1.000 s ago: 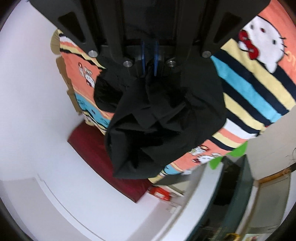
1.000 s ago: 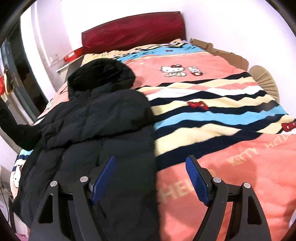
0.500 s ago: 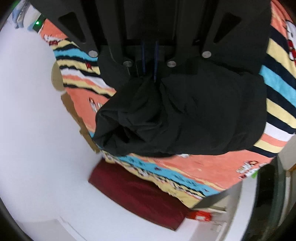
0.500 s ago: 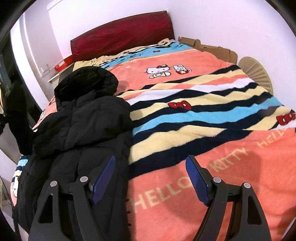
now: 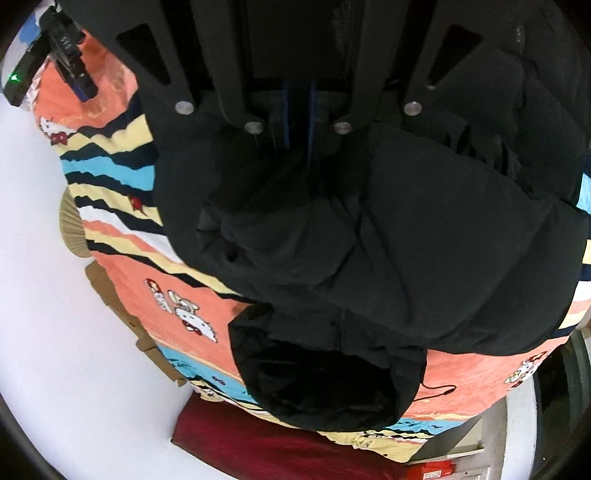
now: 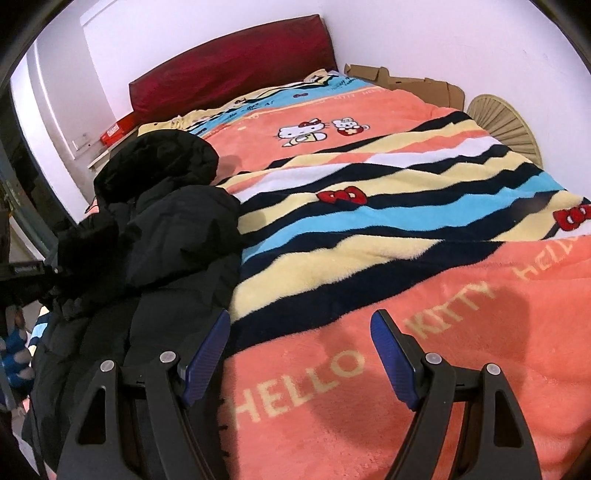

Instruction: Fold large clothes

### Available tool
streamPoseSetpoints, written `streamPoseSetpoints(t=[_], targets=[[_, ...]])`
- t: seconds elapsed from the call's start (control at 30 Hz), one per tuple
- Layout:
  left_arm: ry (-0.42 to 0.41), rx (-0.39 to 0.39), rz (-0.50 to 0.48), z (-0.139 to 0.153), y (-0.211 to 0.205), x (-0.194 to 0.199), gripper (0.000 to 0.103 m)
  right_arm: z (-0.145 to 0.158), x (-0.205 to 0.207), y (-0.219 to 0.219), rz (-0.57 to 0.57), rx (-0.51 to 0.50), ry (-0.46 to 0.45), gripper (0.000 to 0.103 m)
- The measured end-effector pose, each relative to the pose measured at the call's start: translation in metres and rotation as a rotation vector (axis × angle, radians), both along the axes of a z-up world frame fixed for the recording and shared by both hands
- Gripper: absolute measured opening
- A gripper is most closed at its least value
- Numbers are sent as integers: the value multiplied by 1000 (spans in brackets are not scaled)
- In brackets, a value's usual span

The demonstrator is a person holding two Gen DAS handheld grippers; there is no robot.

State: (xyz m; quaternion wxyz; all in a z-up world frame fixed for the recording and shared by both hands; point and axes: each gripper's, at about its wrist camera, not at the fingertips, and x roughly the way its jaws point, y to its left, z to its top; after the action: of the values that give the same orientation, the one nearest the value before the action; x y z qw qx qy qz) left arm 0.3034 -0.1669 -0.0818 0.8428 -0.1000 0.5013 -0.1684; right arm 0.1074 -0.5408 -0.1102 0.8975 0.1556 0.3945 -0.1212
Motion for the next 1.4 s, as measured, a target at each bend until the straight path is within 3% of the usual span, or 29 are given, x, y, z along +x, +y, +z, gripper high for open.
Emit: streamPoseSetpoints(t=[0.4, 0.5, 0.57, 0.7, 0.83, 1.03, 1.17, 1.4], targets=[[-18, 17, -57, 31, 7, -16, 17, 4, -4, -3, -31, -16, 8, 79], [-20, -26, -77, 38, 15, -24, 28, 10, -7, -3, -39, -34, 9, 80], [-16, -79, -110, 42, 20, -30, 48, 14, -7, 0, -37, -48, 15, 81], [-45, -146, -185, 61, 30, -47, 50, 23, -1, 14, -20, -74, 21, 81], [-94, -110, -182, 73, 59, -53, 50, 38, 16, 47, 56, -113, 15, 81], [-101, 48, -9, 58, 160, -22, 50, 63, 71, 125, 221, -167, -7, 81], [-81, 90, 72, 47, 211, 5, 50, 75, 125, 197, 380, -185, -32, 81], [-103, 153, 126, 27, 223, 54, 50, 59, 202, 298, 558, -160, -41, 81]])
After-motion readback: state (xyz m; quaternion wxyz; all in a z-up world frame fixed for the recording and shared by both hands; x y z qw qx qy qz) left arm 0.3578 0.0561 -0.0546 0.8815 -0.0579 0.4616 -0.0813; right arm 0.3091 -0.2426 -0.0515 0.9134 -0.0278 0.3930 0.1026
